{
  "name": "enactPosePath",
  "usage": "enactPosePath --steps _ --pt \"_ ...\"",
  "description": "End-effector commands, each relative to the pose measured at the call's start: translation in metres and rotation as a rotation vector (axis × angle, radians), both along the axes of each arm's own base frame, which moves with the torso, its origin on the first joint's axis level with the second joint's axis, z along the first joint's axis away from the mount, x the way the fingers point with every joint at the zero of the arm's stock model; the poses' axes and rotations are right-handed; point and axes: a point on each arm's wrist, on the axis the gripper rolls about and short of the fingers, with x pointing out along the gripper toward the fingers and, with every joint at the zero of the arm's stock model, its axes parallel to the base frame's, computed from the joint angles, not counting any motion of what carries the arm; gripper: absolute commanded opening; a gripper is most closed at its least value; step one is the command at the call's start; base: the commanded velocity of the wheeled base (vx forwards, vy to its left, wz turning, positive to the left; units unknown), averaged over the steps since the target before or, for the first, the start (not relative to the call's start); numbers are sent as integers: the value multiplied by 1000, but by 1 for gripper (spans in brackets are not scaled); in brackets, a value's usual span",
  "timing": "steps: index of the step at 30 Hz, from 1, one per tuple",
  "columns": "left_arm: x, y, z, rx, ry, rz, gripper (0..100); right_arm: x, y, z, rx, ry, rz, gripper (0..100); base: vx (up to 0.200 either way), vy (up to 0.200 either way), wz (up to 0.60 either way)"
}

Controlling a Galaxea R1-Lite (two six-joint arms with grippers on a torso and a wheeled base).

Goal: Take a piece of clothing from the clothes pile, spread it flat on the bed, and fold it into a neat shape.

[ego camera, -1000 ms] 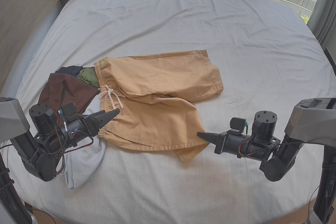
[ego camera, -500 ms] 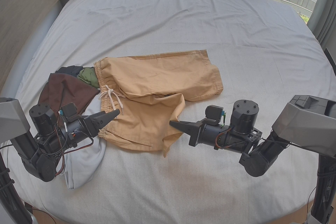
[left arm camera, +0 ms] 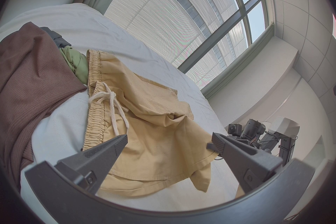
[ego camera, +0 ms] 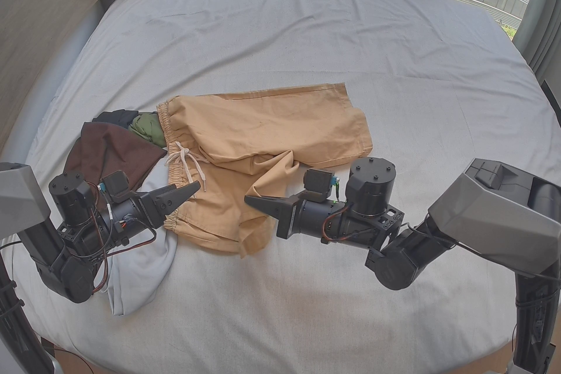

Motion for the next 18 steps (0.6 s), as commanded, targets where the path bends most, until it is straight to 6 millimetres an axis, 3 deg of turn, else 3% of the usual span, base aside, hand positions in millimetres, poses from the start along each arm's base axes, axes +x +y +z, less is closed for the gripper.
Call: enactPosePath --steps 1,7,18 --pt "0 0 0 0 1 1 100 5 9 -4 2 -3 9 0 0 0 0" --pt "1 0 -2 0 7 -1 100 32 22 1 19 -17 -14 0 0 0 0" --pt "1 0 -2 0 4 1 100 52 39 -7 51 -35 -40 0 0 0 0"
